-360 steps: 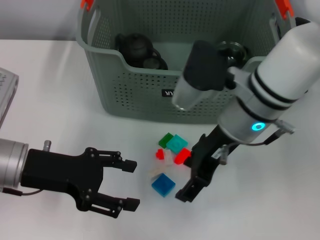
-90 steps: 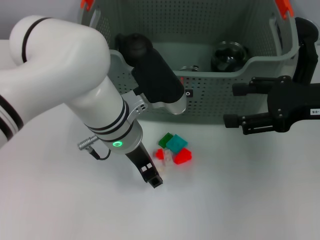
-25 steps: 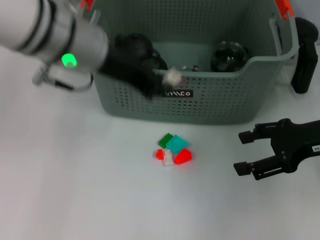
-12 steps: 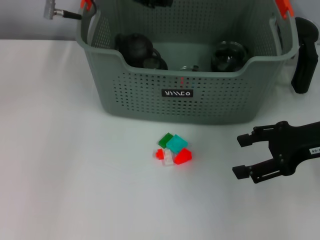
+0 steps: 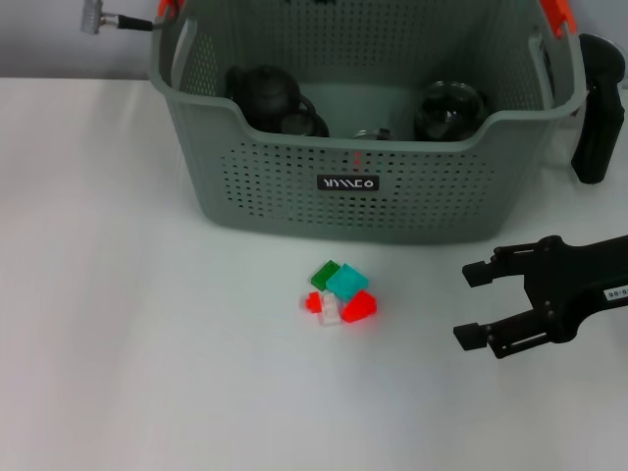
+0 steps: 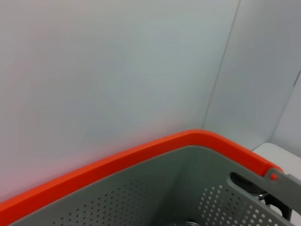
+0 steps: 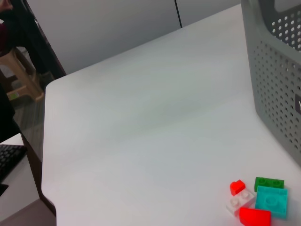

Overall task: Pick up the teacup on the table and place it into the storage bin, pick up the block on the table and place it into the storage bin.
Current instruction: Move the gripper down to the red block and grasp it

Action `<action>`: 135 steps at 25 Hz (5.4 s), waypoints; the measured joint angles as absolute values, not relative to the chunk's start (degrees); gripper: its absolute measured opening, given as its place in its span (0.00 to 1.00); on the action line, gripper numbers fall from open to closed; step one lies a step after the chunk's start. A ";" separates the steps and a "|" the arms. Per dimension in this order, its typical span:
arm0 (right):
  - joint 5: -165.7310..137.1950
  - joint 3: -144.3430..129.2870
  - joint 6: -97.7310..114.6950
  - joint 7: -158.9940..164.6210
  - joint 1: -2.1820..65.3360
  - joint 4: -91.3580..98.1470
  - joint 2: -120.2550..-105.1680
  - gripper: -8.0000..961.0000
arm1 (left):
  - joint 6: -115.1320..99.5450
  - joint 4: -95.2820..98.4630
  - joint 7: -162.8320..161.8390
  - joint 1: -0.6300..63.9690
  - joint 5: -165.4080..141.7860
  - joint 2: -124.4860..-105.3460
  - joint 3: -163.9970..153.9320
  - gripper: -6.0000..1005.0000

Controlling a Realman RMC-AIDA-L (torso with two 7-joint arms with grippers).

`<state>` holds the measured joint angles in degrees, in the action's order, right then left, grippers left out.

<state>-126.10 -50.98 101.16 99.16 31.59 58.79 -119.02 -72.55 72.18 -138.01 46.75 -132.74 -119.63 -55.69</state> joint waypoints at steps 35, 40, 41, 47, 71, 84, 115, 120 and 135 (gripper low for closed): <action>-134.85 -57.87 81.85 99.97 43.93 39.03 -120.44 0.95 | -107.77 69.89 -100.41 24.53 -109.59 -123.45 -55.47 0.95; -134.68 -59.62 78.65 99.99 44.98 37.18 -120.67 0.95 | -107.68 69.81 -100.37 24.77 -109.29 -123.46 -55.45 0.95; -134.40 -60.04 77.82 99.99 45.17 36.65 -120.72 0.95 | -107.60 69.78 -100.37 24.80 -109.28 -123.46 -55.45 0.95; -130.40 -65.61 72.85 99.73 45.75 34.11 -120.76 0.95 | -106.78 69.62 -100.34 24.94 -109.23 -123.49 -55.45 0.95; -122.27 -75.00 66.48 99.31 45.36 33.27 -120.82 0.95 | -106.49 68.41 -100.28 25.38 -109.06 -123.49 -55.46 0.95; -121.49 -76.35 67.42 99.13 45.27 32.96 -120.88 0.95 | -106.26 68.36 -100.28 25.49 -109.07 -123.49 -55.46 0.95; -119.16 -75.96 73.30 97.71 45.23 33.88 -120.42 0.94 | -106.26 68.38 -100.28 25.58 -109.05 -123.40 -54.07 0.95; -119.52 -76.34 72.13 97.78 45.75 33.91 -120.40 0.94 | -106.24 68.38 -100.28 25.72 -109.00 -123.40 -54.05 0.95; -119.26 -80.29 68.10 97.65 45.79 33.73 -120.84 0.94 | -105.91 68.28 -100.28 26.10 -108.98 -123.40 -54.05 0.95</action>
<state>-119.26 -80.29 68.10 97.65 45.79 33.73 -120.84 -105.91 68.28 -100.28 26.10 -108.98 -123.40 -54.05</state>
